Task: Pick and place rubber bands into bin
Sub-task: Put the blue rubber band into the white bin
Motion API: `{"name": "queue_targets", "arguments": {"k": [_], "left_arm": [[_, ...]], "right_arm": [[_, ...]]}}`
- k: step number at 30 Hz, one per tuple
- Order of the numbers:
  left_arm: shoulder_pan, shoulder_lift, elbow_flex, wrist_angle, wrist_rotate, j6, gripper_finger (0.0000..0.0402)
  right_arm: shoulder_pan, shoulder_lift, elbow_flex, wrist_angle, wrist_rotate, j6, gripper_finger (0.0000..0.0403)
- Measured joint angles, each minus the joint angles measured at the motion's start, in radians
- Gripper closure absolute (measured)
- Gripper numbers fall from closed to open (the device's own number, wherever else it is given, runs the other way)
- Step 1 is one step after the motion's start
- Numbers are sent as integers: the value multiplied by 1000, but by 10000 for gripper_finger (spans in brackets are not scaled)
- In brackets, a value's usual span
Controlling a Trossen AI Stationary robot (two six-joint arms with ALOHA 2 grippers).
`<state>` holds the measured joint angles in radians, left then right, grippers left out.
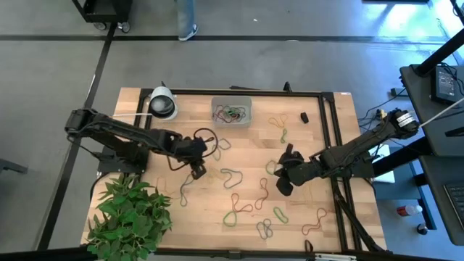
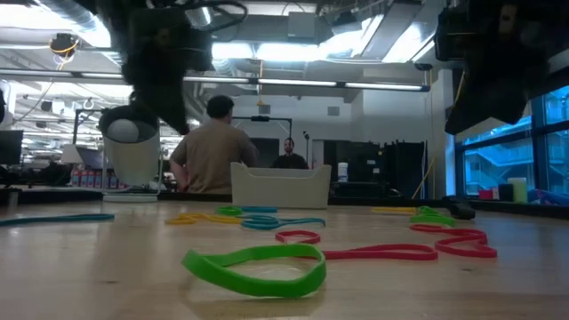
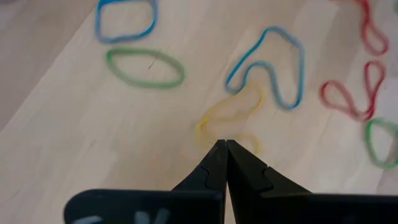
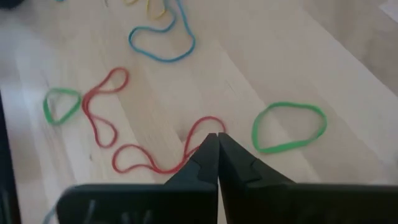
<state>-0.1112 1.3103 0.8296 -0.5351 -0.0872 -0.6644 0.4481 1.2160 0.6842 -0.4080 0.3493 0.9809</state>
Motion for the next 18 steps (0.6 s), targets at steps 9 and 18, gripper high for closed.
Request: {"name": "queue_targets", "arguments": {"k": [9,18], "left_arm": [[1,-103,-93,-2,23,81,400],[1,-111,-94,-7,28,205,400]], "right_arm": [[3,91,55,-7,4,163,402],[3,341,268,-85,-1,171,403]]}}
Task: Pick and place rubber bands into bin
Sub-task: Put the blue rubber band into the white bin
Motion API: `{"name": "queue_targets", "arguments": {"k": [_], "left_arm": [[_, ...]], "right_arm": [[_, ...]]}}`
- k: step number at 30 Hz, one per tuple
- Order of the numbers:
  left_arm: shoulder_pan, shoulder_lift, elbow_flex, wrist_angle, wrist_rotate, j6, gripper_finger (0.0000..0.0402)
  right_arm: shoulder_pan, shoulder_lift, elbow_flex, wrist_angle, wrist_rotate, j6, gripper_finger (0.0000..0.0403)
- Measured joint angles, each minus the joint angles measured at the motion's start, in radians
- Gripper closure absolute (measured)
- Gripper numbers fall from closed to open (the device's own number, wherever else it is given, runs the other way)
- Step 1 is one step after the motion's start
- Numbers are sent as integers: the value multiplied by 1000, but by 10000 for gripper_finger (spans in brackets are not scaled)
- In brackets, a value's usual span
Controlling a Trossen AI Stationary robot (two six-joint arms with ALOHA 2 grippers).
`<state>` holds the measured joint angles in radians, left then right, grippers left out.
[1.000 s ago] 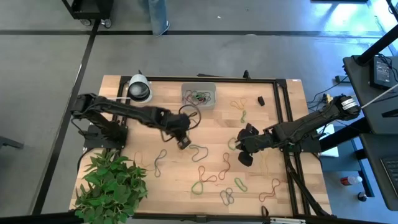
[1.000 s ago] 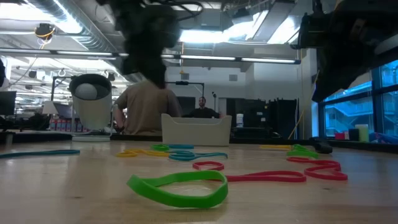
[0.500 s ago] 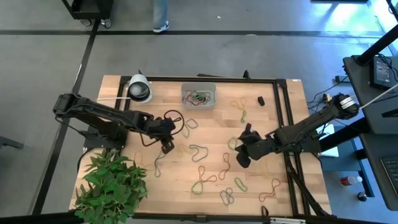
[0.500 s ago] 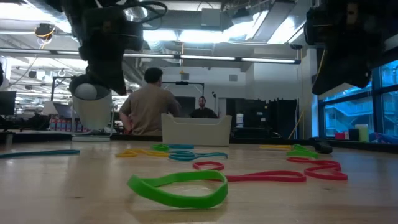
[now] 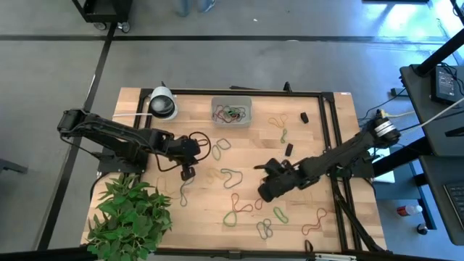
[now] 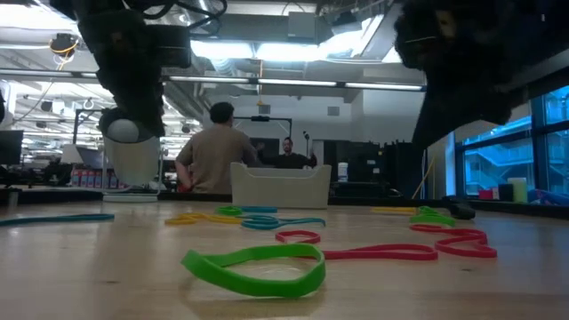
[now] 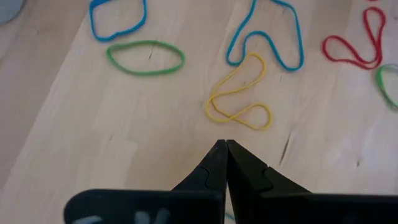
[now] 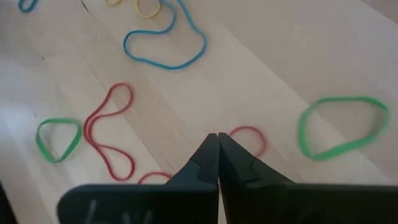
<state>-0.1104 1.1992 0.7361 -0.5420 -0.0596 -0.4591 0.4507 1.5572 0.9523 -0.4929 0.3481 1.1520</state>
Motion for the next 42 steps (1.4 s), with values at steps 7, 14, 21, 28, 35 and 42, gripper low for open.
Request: {"name": "queue_targets", "arguments": {"k": [7,14,21,28,35,42], "left_arm": [[2,0,0,-7,13,92,400],[2,0,0,-7,26,130,400],[2,0,0,-5,26,141,400],[1,1,0,-6,26,141,400],[1,1,1,-7,27,141,400],[1,1,1,-7,27,141,400]], "right_arm": [[0,175,210,-155,-4,25,401],[-10,292,320,-151,-3,-51,391],[-60,354,332,-32,-1,-121,361],[-142,398,332,40,3,-219,311],[-201,447,332,57,2,-282,282],[-208,502,337,47,-19,-285,301]]}}
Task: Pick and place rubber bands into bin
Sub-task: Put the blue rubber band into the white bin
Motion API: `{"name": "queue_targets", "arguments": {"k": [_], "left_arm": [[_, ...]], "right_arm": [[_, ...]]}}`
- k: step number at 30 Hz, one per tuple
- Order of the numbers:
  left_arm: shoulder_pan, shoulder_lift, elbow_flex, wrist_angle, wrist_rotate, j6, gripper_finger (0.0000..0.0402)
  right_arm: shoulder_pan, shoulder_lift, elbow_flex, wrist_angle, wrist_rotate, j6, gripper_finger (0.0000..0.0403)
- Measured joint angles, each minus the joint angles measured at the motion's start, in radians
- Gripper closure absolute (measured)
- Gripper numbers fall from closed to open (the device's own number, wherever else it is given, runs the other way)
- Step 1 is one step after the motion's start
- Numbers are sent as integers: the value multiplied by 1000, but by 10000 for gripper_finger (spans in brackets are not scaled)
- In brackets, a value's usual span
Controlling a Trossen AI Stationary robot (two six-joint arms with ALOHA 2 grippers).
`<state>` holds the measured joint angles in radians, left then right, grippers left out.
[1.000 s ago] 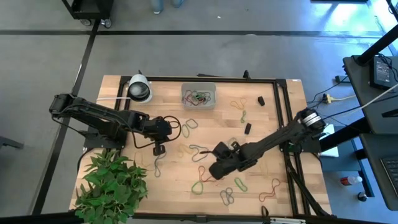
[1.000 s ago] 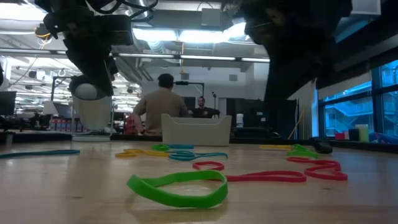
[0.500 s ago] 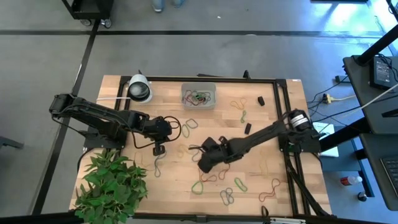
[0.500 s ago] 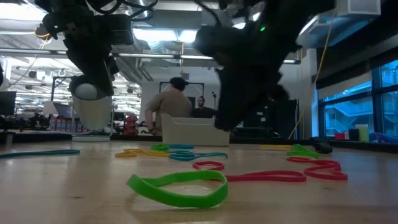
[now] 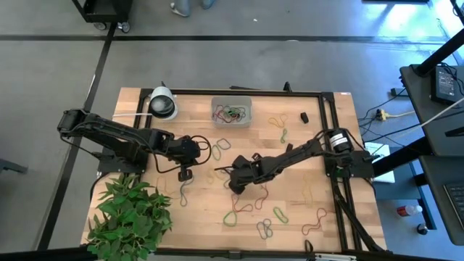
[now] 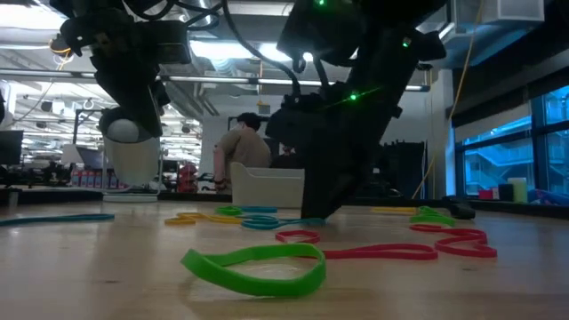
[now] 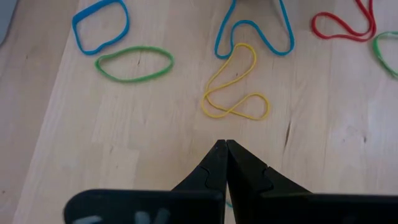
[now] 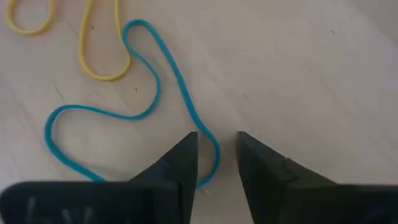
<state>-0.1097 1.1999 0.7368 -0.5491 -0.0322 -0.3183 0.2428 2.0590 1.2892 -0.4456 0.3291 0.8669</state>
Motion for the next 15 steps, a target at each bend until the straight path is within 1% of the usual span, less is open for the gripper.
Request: {"name": "queue_targets", "arguments": {"k": [1,4,5,8,11,13,15], "left_arm": [[0,0,0,-1,0,0,400],[0,0,0,0,0,9,400],[0,0,0,0,0,9,400],[0,0,0,0,0,9,400],[0,0,0,0,0,9,400],[0,0,0,0,0,12,400],[0,0,0,-1,0,17,400]], "right_arm": [[0,5,0,-3,-11,6,314],[5,10,0,-10,-33,23,375],[7,7,0,-9,-33,24,388],[4,-15,4,-20,-54,37,392],[-4,-50,42,-139,-110,49,399],[-6,-82,88,-200,-111,49,400],[-16,-115,128,-275,-90,45,401]]}}
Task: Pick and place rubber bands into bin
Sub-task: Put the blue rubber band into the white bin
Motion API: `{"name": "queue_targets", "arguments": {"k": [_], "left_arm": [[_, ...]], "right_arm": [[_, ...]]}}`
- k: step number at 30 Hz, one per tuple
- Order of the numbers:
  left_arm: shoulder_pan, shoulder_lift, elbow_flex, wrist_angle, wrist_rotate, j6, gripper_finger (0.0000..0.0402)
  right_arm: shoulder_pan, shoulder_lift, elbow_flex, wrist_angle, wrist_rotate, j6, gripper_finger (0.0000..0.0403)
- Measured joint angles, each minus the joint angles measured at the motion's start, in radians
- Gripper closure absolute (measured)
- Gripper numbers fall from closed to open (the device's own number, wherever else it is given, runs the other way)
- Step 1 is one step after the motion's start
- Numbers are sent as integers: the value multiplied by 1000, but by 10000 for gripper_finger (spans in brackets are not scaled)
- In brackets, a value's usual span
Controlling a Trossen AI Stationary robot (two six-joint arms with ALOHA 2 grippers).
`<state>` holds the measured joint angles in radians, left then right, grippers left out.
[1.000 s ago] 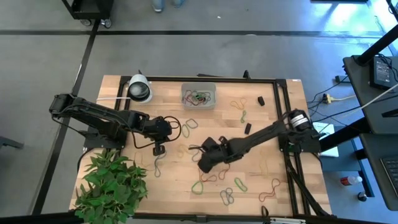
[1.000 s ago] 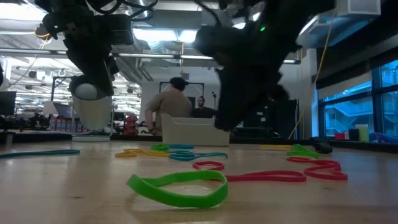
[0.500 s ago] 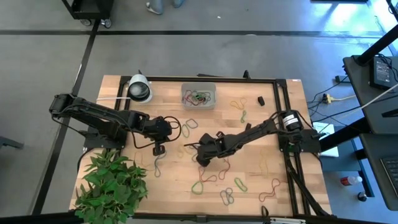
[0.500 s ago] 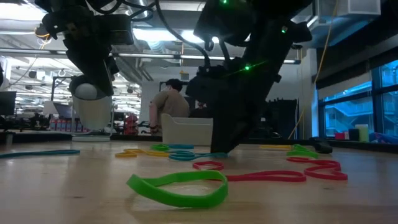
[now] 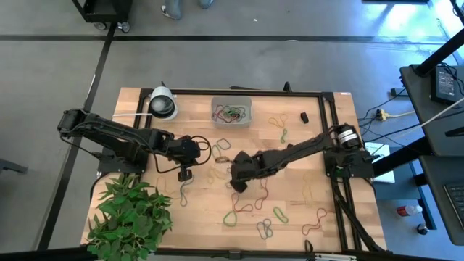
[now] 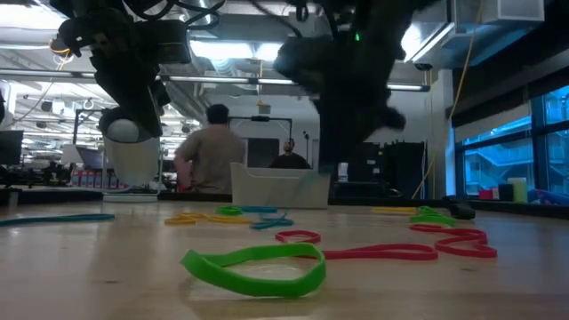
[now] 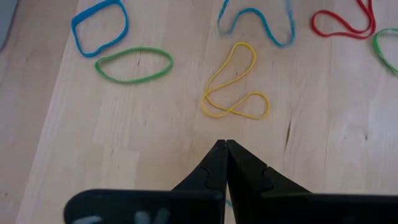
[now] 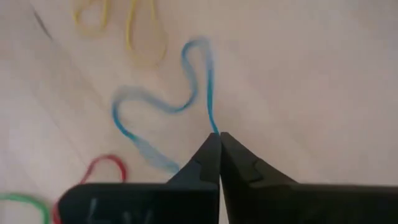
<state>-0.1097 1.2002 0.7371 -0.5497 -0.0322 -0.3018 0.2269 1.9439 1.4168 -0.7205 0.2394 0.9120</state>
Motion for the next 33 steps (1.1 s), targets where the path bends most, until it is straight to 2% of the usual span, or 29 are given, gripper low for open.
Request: {"name": "queue_targets", "arguments": {"k": [6,9,17,21,27,33], "left_arm": [[0,0,0,1,-3,1,400],[1,0,0,0,-10,1,400],[18,0,0,12,-45,-12,400],[58,0,0,18,-49,-33,400],[118,0,0,50,-50,-61,400],[161,0,0,90,-71,-87,400]], "right_arm": [[-45,-86,115,-176,34,-60,401],[-89,-122,158,-219,101,-120,402],[-280,-147,313,-224,130,-400,402],[-402,-147,343,-181,131,-532,403],[-568,-144,306,-121,2,-686,403],[-658,-70,290,-62,-121,-816,403]]}}
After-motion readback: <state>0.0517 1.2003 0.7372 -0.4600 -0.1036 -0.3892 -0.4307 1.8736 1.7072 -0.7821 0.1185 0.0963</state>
